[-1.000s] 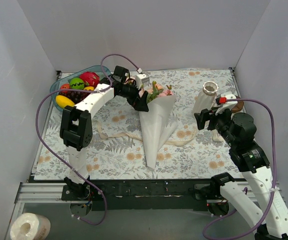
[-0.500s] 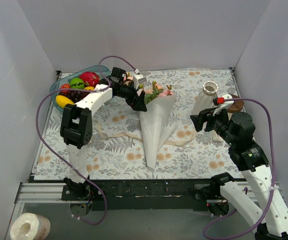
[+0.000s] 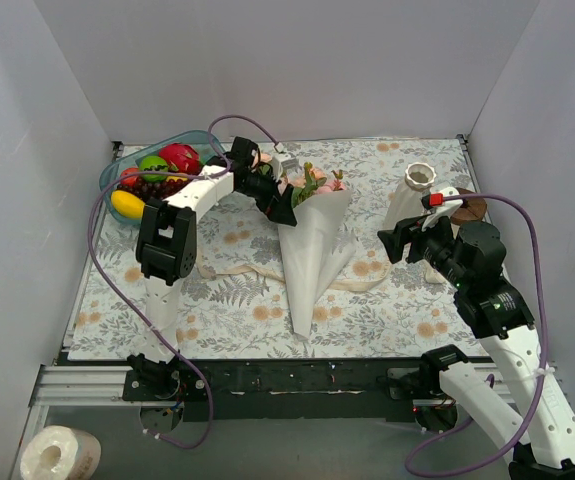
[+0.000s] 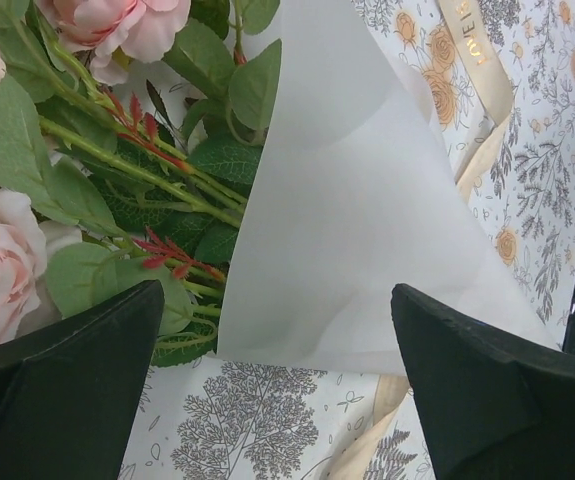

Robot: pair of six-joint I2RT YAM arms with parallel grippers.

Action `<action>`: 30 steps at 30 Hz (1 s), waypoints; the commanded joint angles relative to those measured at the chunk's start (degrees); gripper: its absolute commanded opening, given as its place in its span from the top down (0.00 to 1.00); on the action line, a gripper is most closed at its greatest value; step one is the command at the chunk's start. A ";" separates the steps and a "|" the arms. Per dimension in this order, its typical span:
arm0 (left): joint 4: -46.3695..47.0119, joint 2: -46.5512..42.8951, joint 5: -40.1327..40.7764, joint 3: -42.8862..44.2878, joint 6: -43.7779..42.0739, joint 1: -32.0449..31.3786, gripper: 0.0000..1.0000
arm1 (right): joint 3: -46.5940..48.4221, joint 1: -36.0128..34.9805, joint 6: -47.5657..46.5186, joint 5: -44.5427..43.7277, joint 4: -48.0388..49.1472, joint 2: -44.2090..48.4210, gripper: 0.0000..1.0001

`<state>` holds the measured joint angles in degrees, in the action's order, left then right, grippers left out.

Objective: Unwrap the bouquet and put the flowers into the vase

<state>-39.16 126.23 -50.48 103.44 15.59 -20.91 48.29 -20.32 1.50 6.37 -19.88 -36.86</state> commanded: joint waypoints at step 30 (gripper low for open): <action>-14.63 -2.48 -2.43 10.74 -6.80 -2.03 0.81 | 2.24 0.10 -1.06 -1.36 -1.48 3.11 0.30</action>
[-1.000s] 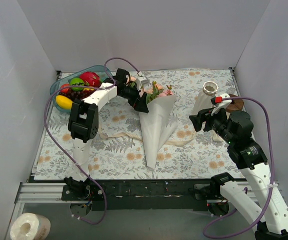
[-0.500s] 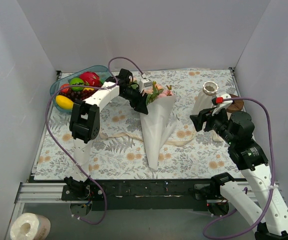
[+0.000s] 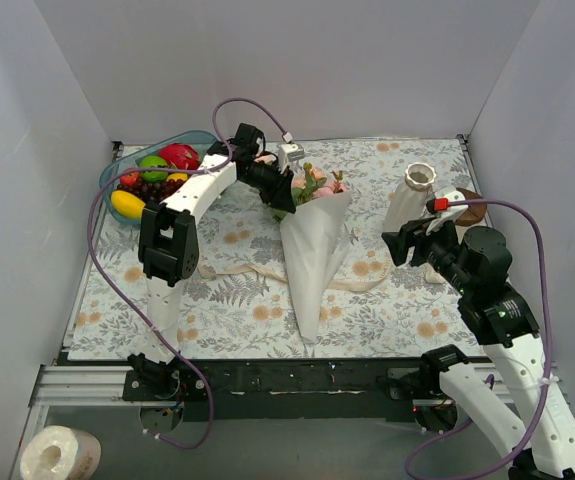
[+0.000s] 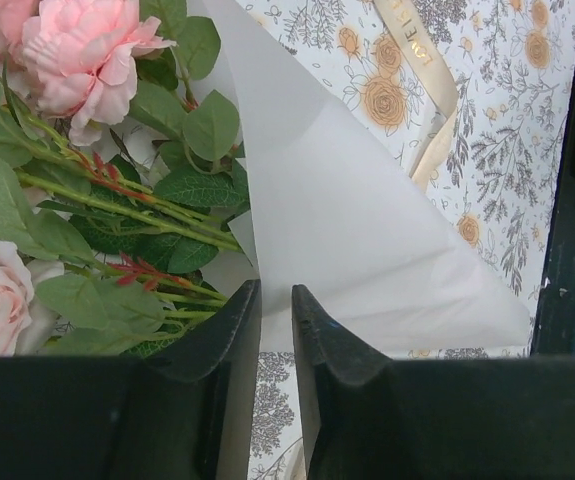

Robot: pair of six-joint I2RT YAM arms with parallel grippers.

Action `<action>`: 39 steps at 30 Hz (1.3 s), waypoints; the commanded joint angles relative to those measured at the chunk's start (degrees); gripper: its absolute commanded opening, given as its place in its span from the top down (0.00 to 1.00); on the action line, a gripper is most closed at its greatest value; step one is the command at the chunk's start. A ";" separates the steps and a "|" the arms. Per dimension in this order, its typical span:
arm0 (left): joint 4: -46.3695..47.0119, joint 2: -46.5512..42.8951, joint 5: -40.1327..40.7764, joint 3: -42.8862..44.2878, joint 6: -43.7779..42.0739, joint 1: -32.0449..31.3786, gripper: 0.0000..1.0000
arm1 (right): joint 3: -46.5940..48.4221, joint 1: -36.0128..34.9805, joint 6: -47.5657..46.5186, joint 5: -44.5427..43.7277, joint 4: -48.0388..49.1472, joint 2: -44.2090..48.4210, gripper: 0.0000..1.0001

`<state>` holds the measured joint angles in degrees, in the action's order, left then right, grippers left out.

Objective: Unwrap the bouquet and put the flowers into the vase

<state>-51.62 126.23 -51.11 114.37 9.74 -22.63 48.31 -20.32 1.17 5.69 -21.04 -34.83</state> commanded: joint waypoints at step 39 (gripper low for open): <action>-6.38 -0.38 -1.80 -1.87 -7.10 1.01 1.00 | 1.87 0.10 -0.55 -0.24 -0.67 2.13 0.35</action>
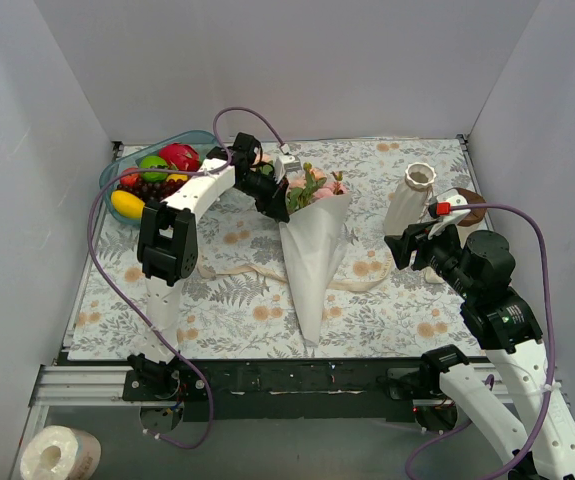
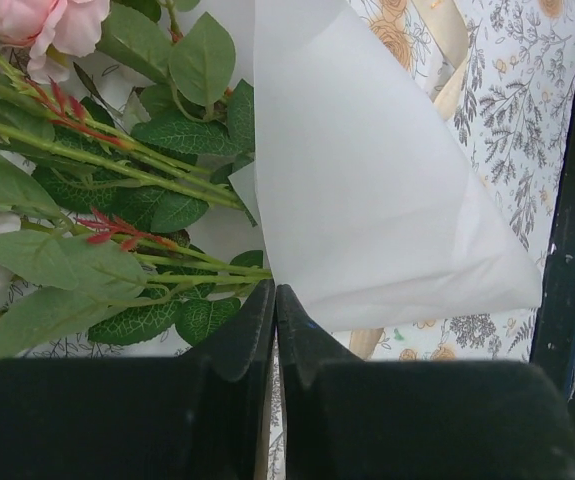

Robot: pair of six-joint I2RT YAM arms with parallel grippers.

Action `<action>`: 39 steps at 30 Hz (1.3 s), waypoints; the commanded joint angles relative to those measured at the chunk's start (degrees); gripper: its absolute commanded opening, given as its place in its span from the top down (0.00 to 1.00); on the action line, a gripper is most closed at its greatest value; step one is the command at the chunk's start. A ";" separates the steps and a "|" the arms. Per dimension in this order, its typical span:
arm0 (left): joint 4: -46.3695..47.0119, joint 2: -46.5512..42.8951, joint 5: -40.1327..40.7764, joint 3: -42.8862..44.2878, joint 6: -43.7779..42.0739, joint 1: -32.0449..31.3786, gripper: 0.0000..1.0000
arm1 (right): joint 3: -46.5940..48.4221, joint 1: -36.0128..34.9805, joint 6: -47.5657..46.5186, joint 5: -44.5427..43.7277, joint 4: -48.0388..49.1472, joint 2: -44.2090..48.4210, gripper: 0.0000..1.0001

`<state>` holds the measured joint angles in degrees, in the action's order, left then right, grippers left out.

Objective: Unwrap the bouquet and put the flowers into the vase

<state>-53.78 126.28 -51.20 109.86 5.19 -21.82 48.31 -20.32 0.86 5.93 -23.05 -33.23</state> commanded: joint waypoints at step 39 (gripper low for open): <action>8.34 -11.24 2.24 -3.78 12.92 5.91 0.02 | 1.70 0.10 -0.69 0.57 0.81 0.89 0.29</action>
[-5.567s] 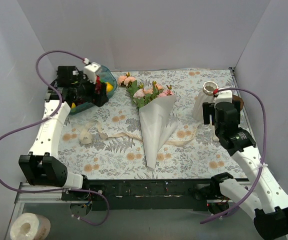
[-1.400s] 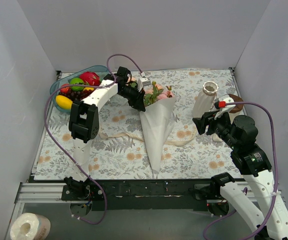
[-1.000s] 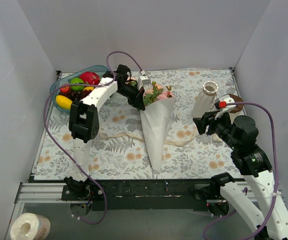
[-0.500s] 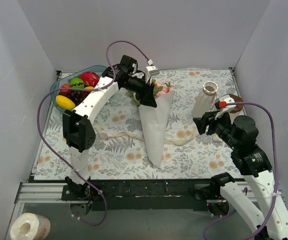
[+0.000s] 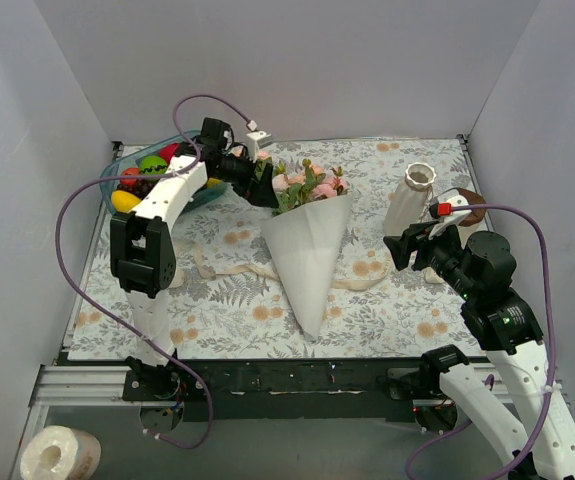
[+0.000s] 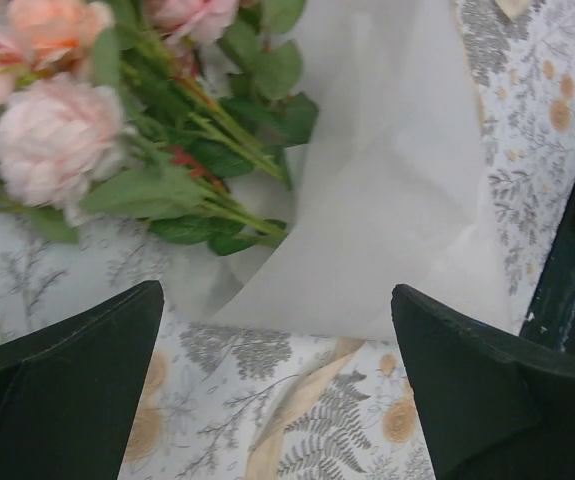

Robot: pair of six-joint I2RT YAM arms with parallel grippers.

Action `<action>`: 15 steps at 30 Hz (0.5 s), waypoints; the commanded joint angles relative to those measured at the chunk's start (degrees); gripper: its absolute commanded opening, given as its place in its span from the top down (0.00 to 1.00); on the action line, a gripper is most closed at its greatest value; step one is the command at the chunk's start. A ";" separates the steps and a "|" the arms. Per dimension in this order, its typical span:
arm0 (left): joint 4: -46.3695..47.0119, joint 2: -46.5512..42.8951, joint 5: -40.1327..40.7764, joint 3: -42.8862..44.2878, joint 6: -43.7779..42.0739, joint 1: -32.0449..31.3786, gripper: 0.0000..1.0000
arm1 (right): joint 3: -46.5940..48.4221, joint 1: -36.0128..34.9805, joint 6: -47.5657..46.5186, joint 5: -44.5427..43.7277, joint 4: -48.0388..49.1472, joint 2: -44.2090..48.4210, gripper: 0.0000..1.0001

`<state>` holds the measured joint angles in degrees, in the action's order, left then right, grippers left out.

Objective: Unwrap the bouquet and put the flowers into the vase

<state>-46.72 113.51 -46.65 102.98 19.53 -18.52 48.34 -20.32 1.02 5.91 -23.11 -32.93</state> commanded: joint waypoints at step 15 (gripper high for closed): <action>0.84 3.64 -10.12 -5.42 -10.83 2.44 0.02 | 0.88 0.10 -2.42 0.77 1.58 -0.12 0.30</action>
<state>-45.56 119.37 -52.05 99.31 12.93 -16.14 48.34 -20.32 -0.45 6.20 -23.11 -32.99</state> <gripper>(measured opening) 0.982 0.708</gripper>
